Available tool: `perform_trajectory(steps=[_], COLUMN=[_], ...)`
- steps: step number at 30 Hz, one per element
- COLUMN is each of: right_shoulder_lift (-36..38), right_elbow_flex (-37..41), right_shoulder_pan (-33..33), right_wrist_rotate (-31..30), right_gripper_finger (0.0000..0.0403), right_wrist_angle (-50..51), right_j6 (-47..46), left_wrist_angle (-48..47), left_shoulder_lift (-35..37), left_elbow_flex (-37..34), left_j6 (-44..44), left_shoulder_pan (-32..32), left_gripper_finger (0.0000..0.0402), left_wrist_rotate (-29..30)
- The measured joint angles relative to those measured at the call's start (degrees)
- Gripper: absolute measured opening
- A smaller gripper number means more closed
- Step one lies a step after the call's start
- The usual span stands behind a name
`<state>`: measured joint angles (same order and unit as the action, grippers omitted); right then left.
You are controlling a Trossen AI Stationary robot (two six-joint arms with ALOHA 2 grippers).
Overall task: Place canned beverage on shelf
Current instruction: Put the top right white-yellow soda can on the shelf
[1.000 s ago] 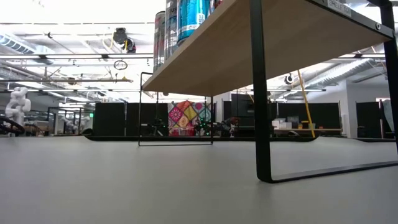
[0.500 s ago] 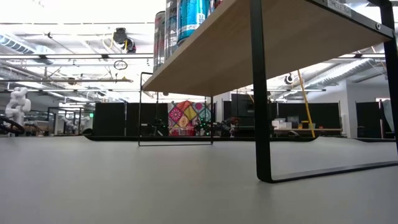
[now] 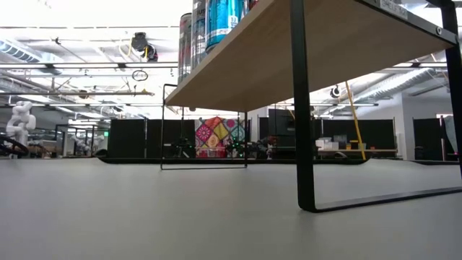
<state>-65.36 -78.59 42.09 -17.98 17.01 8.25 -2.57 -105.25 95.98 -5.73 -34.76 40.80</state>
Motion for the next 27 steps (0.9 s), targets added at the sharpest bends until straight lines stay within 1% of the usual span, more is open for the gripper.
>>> perform_trajectory(steps=[4, 7, 10, 13, 17, 20, 27], right_shoulder_lift=[-0.02, -0.02, -0.04, -0.99, -2.66, -3.92, -8.61], right_elbow_flex=[0.0, 0.0, -0.1, -2.29, -5.85, -8.2, -12.91], right_shoulder_pan=[0.04, 0.09, 0.0, -0.37, -1.88, -3.26, -6.3], right_wrist_rotate=[0.04, 0.11, -0.35, -1.53, -1.26, -1.18, 3.95], right_gripper_finger=[0.0188, 0.019, 0.0191, 0.0189, 0.0191, 0.0194, 0.0195], right_wrist_angle=[0.01, -0.01, 0.25, 3.88, 10.44, 13.97, 18.5], right_j6=[-0.97, -2.31, -3.58, -5.69, -12.64, -14.92, -16.17], left_wrist_angle=[-0.62, -3.18, -7.45, -10.68, -10.43, -10.45, -10.8], left_shoulder_lift=[0.25, 1.09, 2.31, 3.14, 4.89, 6.09, 9.52], left_elbow_flex=[0.0, 0.0, 0.0, 0.0, -0.02, -0.02, -0.02], left_j6=[-0.23, -1.01, -3.5, -5.66, -5.63, -4.43, -0.58], left_shoulder_pan=[-0.93, -2.56, -4.27, -5.79, -7.3, -7.82, -7.35], left_gripper_finger=[0.0377, 0.0377, 0.0377, 0.0377, 0.0377, 0.0377, 0.0377], left_wrist_rotate=[0.16, 0.84, 3.05, 6.33, 9.35, 10.44, 10.7])
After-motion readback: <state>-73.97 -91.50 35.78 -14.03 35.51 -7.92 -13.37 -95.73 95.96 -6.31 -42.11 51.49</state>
